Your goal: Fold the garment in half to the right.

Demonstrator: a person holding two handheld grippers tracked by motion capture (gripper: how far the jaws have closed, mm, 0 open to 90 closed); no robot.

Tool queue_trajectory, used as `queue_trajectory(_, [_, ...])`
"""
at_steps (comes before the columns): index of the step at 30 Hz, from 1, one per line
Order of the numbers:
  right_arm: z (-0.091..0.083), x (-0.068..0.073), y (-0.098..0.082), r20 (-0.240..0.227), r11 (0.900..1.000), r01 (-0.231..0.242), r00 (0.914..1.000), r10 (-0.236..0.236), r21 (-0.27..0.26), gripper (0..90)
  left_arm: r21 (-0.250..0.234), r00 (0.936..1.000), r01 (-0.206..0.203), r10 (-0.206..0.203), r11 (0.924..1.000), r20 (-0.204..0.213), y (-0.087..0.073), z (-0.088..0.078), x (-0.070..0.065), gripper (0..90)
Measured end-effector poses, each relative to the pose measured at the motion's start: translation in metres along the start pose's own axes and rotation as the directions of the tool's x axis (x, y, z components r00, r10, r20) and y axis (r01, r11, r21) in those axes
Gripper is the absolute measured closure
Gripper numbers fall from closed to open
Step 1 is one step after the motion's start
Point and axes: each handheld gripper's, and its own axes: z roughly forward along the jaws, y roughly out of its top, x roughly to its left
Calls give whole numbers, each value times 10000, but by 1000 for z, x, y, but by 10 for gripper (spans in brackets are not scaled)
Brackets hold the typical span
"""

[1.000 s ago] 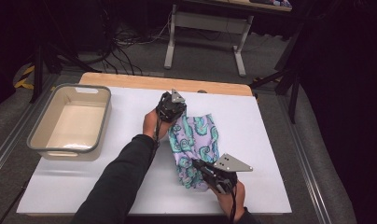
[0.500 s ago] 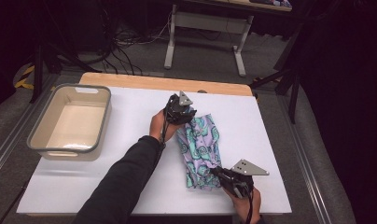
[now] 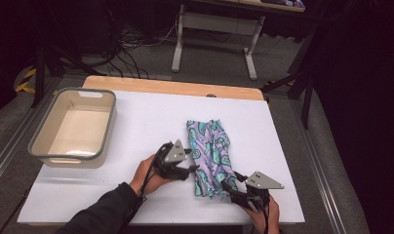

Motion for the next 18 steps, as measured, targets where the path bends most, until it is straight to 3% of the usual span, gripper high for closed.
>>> queue_trajectory(7, [-9, 10, 18, 256, 9924, 850, 9962, -831, -893, 348, 733, 9945, 151, -226, 9972, 1021, -20, 6, -28, 348])
queue_trajectory(8, [-8, 11, 21, 245, 9915, 936, 9955, -917, -908, 345, 775, 9948, -58, -22, 9970, 1023, -19, 9, -31, 340])
queue_trajectory(11, [-2, 18, 29, 227, 9880, 1314, 9913, -1300, -814, 341, 866, 9934, 56, -155, 9962, 1132, -18, 19, -35, 325])
queue_trajectory(12, [1, 19, 31, 238, 9883, 1352, 9907, -1338, -713, 338, 1150, 9946, -133, 14, 9933, 1035, -17, 21, -36, 325])
queue_trajectory(15, [9, 23, 37, 139, 9856, 1589, 9873, -1583, -585, 329, 1046, 9951, -271, 169, 9941, 973, -15, 23, -37, 333])
queue_trajectory(18, [12, 27, 40, 239, 9812, 1862, 9824, -1852, -500, 321, 1605, 9944, -503, 344, 9858, 998, -13, 29, -40, 383])
